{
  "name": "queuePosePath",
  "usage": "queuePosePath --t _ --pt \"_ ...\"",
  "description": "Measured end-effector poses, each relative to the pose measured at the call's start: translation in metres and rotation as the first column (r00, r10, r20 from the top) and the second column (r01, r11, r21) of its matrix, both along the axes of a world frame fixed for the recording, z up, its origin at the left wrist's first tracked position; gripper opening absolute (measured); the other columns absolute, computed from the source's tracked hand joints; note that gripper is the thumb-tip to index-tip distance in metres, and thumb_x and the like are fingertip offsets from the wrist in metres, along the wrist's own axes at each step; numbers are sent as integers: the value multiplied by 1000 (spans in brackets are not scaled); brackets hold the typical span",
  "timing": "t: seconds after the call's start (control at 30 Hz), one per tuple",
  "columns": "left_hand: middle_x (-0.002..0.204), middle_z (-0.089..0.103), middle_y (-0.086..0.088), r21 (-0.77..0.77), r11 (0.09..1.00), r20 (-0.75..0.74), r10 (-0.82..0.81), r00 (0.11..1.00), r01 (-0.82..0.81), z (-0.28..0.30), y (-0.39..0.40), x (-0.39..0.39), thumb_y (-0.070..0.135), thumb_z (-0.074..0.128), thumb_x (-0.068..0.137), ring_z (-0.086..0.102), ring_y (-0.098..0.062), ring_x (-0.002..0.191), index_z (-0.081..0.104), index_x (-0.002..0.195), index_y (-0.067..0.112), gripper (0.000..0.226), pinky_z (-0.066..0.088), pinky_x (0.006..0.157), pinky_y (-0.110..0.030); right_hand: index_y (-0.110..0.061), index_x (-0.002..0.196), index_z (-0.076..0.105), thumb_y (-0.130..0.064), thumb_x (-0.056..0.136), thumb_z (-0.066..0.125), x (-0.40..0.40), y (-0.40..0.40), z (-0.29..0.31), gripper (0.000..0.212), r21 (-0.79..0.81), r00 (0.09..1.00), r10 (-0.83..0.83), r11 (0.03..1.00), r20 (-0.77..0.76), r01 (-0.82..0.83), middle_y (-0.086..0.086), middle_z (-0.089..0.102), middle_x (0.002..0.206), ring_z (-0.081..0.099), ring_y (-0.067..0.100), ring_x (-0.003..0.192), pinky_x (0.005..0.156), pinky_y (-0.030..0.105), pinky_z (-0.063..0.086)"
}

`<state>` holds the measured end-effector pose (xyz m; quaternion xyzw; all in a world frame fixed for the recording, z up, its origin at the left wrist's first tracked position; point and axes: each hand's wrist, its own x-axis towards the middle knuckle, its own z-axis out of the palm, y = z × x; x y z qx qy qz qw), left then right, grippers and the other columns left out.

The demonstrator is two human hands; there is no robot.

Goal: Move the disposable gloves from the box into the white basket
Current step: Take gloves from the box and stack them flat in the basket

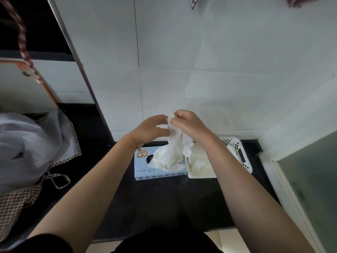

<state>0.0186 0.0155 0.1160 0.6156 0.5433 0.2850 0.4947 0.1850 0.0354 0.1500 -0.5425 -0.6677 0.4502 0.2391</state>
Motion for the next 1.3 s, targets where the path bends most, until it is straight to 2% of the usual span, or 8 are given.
queuePosePath --t 0.1,0.23,0.43,0.57,0.77,0.97,1.2,1.3 --pt "91 72 0 -10 996 -7 84 996 -84 3 1 5 18 76 82 64 -4 81 70 90 8 14 49 84 -31 -13 71 52 -27 86 62 10 3 3 23 143 991 -13 990 133 -6 -8 43 62 39 10 56 53 26 31" --pt "82 71 -4 42 985 -62 170 983 -168 1 3 8 23 80 79 61 -10 72 69 85 7 20 50 76 -24 -5 80 60 -24 92 56 21 10 10 22 363 936 -120 932 332 -9 3 53 85 51 19 75 66 30 37" --pt "73 63 6 78 990 -174 131 976 -118 -5 5 19 23 76 83 53 -7 63 70 86 10 15 42 59 -15 -4 77 53 -16 86 51 31 4 19 15 379 952 -282 899 119 219 -4 47 65 42 16 63 58 30 34" --pt "78 69 2 69 993 -180 104 978 -93 -6 6 19 27 71 88 58 -9 67 75 82 17 12 46 68 -20 -9 72 45 -14 85 48 41 3 17 15 398 921 -386 853 50 337 -3 43 64 36 16 60 57 31 31" --pt "105 70 0 -12 988 -518 -136 845 151 -13 13 16 13 59 91 60 -15 94 72 106 19 20 47 89 -26 -14 66 39 -16 83 48 48 3 16 19 430 904 -396 852 158 298 -4 40 60 35 19 60 55 32 29" --pt "108 72 9 49 998 58 -51 997 49 -5 7 40 13 77 81 66 -7 105 72 108 19 29 48 94 -20 -15 73 57 -20 82 52 43 -6 15 11 263 975 -101 964 200 46 -8 47 60 42 12 58 59 28 37" --pt "63 56 4 -28 998 -42 -53 998 52 -18 9 43 23 74 86 46 -8 56 66 71 10 22 39 62 -20 -9 73 49 -18 84 50 57 -6 10 14 294 959 -258 931 113 216 -5 44 61 38 13 59 57 30 34" --pt "62 62 10 -122 990 -33 -73 997 68 -25 10 40 30 74 86 53 -3 55 69 70 13 24 41 62 -14 -13 70 42 -18 87 47 71 -3 0 18 258 938 -327 922 113 291 -4 42 64 37 14 61 58 31 33"
